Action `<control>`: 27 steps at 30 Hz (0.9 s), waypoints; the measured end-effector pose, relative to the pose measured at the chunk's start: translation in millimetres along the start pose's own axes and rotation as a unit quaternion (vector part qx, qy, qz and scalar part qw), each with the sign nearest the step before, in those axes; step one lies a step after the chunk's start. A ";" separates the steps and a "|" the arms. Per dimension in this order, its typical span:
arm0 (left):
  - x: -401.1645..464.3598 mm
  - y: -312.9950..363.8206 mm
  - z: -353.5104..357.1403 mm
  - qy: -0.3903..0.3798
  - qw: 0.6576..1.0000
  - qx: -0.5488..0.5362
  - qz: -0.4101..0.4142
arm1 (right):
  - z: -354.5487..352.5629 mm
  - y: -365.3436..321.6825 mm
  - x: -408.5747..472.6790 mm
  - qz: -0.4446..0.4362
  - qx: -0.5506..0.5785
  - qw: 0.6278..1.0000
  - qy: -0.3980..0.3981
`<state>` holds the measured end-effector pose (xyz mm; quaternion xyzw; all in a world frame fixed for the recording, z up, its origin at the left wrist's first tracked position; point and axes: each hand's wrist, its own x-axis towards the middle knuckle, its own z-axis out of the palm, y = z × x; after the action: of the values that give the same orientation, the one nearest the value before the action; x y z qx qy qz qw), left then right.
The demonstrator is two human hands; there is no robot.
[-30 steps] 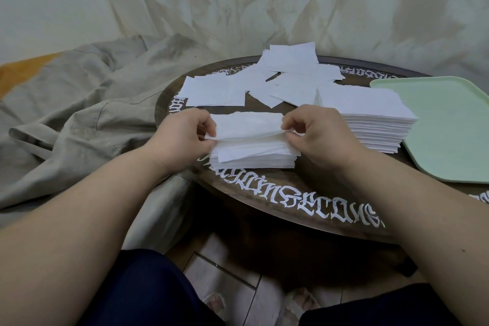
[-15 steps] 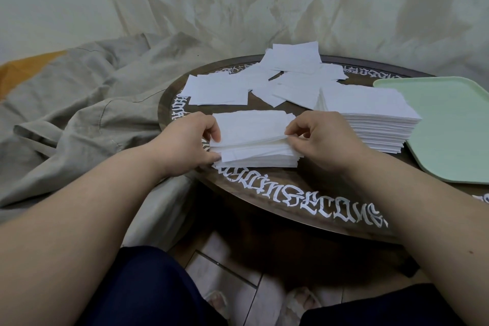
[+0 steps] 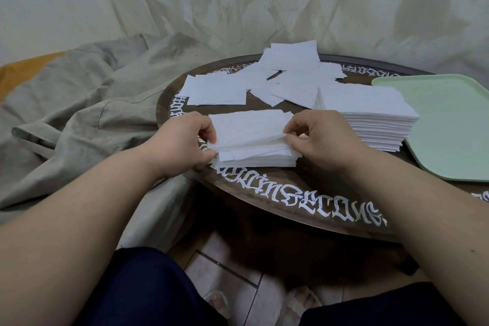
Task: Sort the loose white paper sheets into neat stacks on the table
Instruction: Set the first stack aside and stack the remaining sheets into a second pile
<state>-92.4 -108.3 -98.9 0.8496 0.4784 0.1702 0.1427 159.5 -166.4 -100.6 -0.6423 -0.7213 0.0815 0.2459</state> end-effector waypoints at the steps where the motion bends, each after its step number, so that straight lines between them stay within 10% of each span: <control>1: -0.1 0.0 -0.9 0.001 1.000 -0.001 -0.002 | 0.1 -0.1 0.0 -0.001 0.001 1.000 -0.002; 27: 3.5 -1.7 4.4 0.061 0.996 0.068 0.010 | 2.9 -5.2 1.0 -0.045 -0.038 0.998 -0.008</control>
<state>-90.1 -104.8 -103.0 0.8499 0.4884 0.1903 0.0534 153.5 -165.7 -100.6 -0.6174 -0.7540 0.0476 0.2192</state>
